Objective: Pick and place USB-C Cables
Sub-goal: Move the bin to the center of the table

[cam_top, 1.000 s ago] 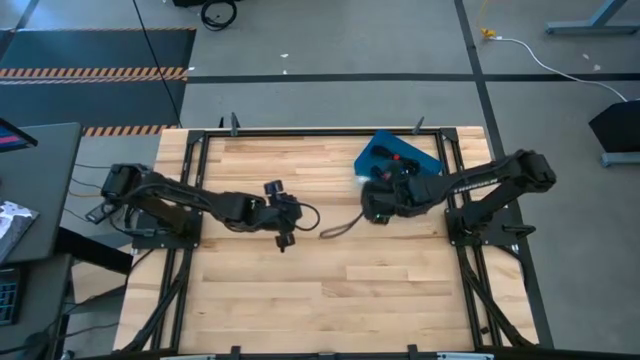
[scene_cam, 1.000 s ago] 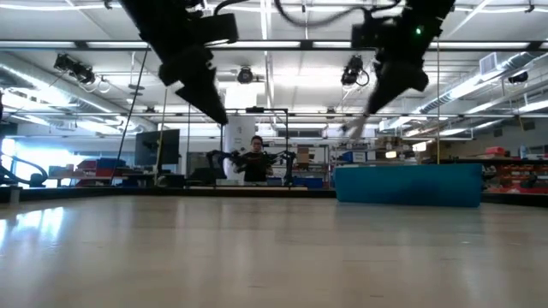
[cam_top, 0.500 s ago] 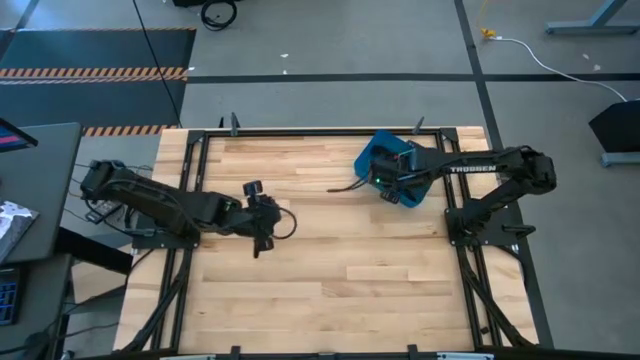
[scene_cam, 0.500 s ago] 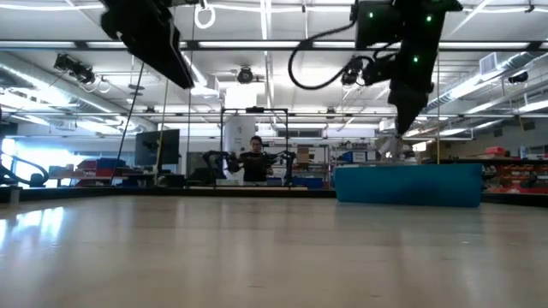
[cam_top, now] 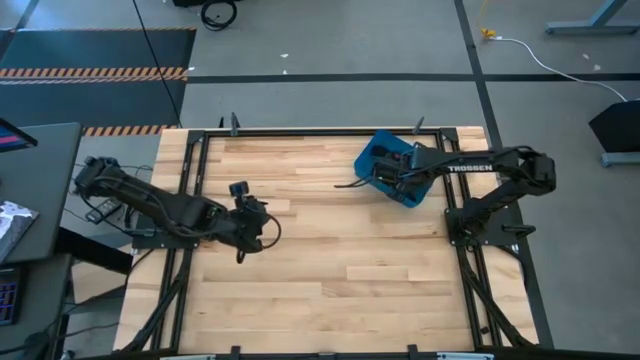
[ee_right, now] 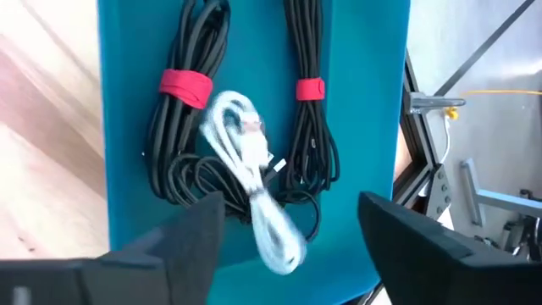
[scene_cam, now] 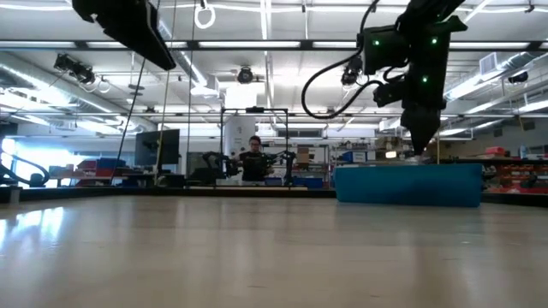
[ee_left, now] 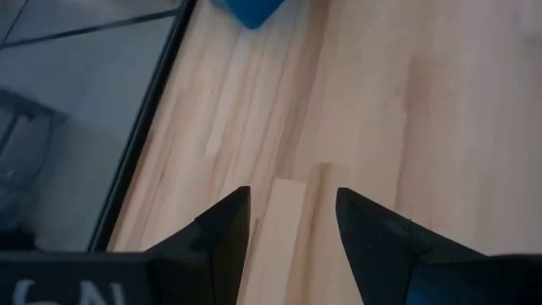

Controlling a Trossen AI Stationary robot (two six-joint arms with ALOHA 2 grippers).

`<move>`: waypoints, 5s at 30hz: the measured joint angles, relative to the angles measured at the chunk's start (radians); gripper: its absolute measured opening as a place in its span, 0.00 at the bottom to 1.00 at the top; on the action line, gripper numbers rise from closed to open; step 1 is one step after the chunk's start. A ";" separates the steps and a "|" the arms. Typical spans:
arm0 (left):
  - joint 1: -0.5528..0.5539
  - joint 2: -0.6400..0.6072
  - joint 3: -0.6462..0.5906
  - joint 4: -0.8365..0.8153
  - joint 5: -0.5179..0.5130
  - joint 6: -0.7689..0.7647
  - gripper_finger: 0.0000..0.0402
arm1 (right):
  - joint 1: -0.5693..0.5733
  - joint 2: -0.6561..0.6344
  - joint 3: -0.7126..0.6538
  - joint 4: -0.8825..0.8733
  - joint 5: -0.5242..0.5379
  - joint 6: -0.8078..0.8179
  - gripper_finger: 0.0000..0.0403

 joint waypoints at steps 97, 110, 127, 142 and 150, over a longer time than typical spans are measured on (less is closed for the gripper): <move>-0.017 -0.345 -0.444 0.799 0.179 0.277 0.35 | -0.030 0.339 0.449 -0.207 -0.270 -0.001 0.58; -0.017 -0.345 -0.444 0.790 0.179 0.257 0.35 | 0.000 0.391 0.355 -0.174 -0.254 -0.008 0.58; -0.017 -0.345 -0.444 0.790 0.179 0.256 0.35 | 0.038 0.390 0.220 -0.123 -0.303 0.001 0.45; -0.017 -0.345 -0.444 0.790 0.178 0.258 0.35 | 0.209 0.389 0.220 0.078 -0.299 -0.134 0.02; -0.017 -0.345 -0.444 0.791 0.178 0.259 0.35 | 0.319 0.388 0.264 0.185 -0.366 -0.092 0.01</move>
